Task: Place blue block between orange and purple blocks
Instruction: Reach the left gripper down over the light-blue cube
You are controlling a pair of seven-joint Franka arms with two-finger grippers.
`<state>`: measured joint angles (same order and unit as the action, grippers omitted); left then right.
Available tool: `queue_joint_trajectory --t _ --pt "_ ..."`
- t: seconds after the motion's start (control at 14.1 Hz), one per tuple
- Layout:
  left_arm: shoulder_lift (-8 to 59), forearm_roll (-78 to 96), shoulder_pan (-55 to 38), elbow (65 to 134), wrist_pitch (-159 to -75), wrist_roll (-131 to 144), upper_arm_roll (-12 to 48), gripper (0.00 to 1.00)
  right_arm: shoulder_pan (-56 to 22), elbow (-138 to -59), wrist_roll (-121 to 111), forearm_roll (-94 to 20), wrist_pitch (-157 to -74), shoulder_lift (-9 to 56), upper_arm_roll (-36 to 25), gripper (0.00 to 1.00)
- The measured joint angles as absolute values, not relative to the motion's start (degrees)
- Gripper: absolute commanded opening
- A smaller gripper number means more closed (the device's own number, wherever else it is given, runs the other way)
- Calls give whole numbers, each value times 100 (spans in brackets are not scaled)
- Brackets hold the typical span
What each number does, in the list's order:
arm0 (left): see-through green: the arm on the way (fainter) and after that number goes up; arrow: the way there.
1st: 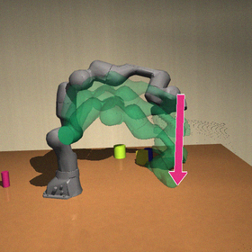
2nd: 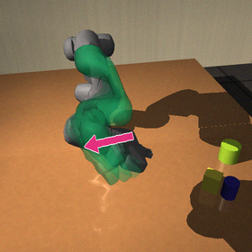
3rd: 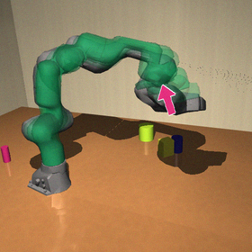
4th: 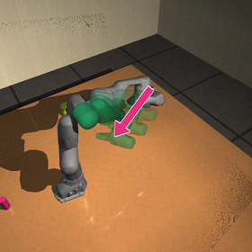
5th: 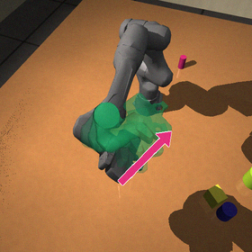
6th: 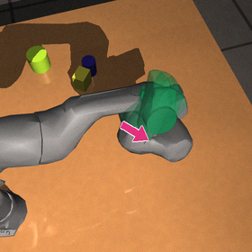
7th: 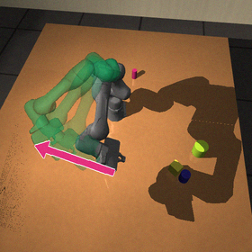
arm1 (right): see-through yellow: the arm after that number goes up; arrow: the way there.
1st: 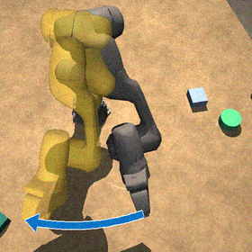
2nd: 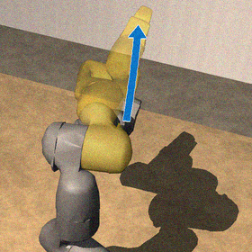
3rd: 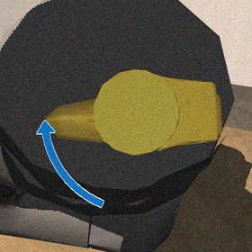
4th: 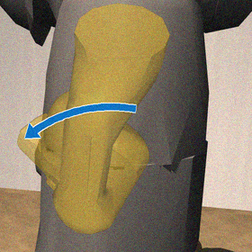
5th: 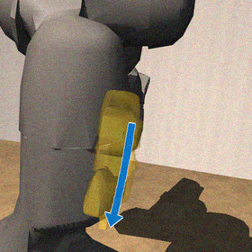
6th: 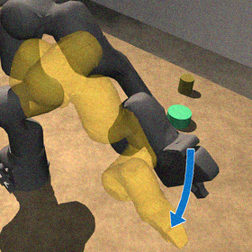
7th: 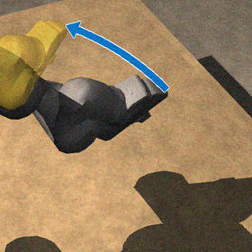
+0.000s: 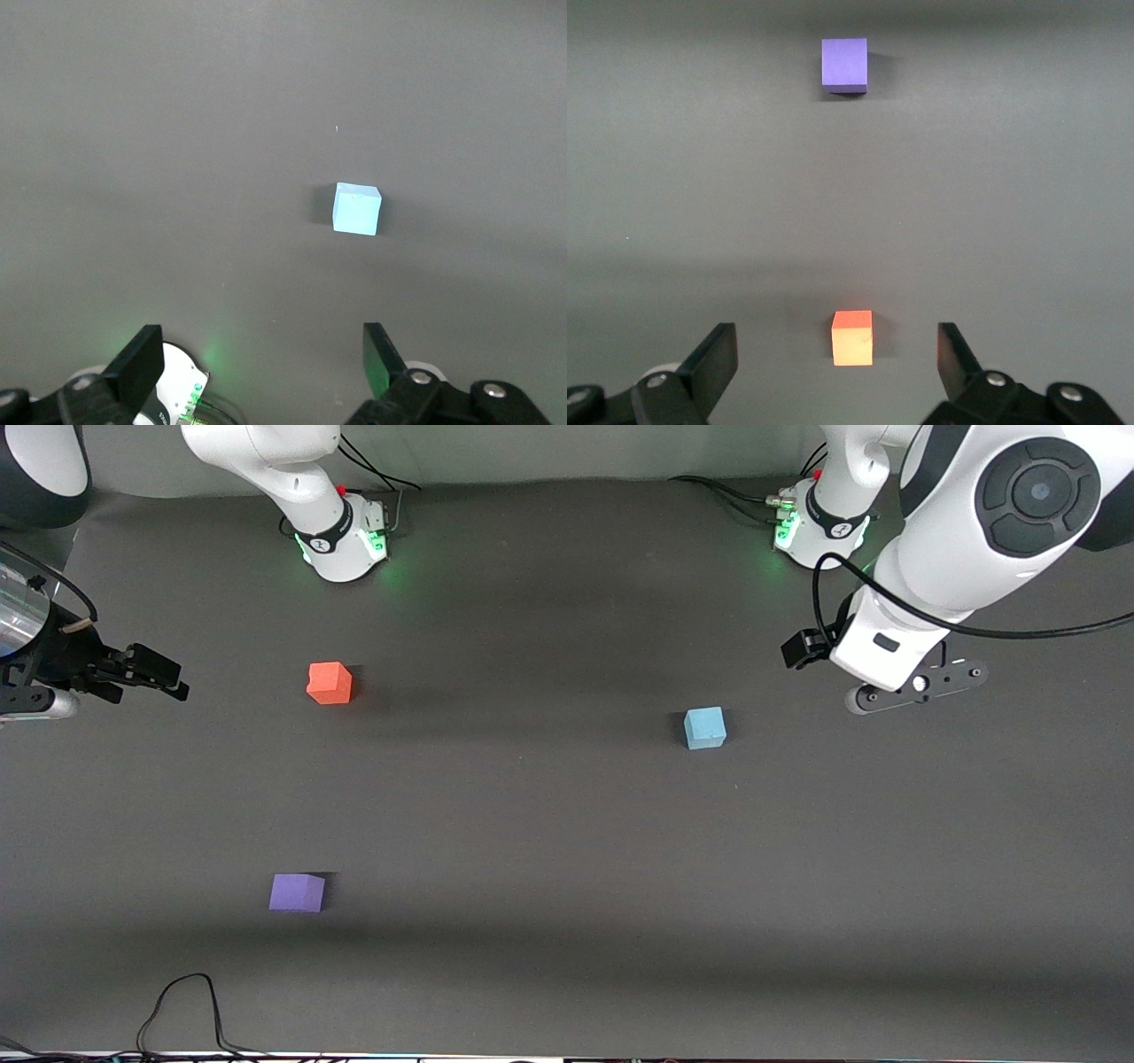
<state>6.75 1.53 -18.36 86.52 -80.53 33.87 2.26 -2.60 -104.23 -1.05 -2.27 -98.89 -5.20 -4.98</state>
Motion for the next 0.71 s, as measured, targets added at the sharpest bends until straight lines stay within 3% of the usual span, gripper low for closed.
queue_joint_trajectory --t 0.5,0.71 --pt "686 238 -1936 9053 -8180 3387 285 100 -260 -10425 -105 -227 -9903 -518 -498 100" --pt "719 351 -2019 9794 -9140 3387 318 100 -260 -10470 -105 -227 -9979 -507 -497 100"
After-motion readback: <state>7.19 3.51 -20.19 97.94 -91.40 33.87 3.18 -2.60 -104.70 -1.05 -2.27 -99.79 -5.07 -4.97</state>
